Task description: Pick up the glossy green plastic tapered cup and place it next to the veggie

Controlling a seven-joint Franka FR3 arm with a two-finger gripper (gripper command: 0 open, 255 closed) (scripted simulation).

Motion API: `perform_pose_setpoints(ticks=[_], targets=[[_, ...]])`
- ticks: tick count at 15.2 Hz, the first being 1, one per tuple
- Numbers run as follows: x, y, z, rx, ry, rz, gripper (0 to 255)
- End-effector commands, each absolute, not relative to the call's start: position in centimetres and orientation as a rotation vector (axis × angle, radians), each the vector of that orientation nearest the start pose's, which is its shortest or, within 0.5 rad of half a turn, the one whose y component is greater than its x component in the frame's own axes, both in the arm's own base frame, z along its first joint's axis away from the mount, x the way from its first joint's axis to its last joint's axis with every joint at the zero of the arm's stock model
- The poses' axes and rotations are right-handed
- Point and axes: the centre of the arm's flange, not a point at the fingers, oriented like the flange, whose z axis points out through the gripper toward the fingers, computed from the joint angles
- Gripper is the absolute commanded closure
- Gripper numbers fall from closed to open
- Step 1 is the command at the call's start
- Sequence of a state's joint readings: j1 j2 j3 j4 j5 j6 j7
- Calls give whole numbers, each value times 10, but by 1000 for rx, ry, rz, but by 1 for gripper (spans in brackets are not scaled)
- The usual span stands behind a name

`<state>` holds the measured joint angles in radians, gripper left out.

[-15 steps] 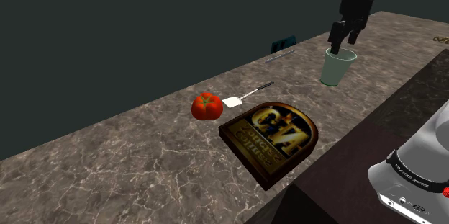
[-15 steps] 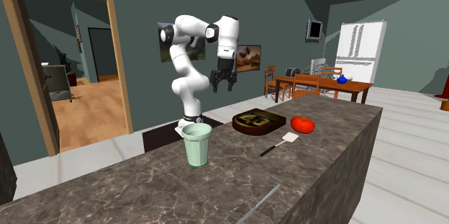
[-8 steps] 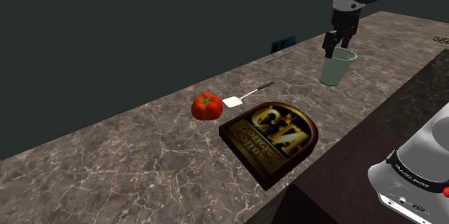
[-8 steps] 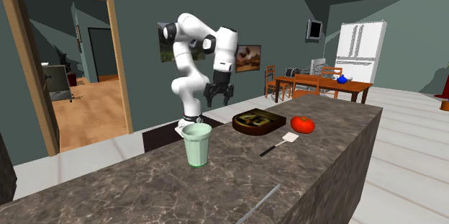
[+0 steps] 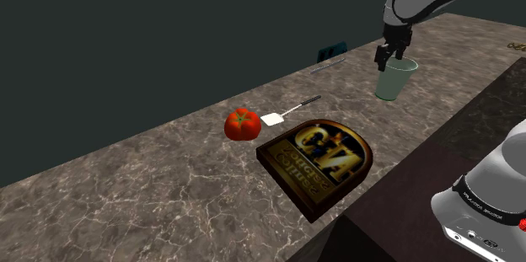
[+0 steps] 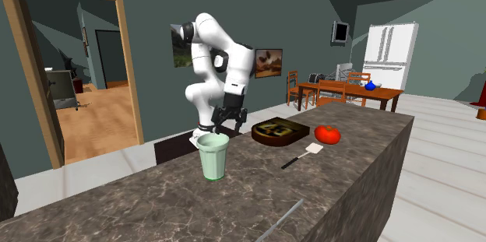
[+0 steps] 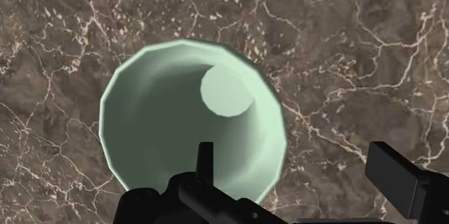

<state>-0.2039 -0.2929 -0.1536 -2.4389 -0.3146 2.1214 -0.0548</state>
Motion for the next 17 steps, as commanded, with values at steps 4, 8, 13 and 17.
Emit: perform_pose_setpoints(ticks=[4, 8, 13, 17], targets=[[409, -177, 385, -3349, 212, 113, 0], [408, -180, 372, -3349, 212, 113, 0], [408, -180, 372, -3349, 212, 113, 0], [408, -180, 372, -3349, 212, 113, 255]])
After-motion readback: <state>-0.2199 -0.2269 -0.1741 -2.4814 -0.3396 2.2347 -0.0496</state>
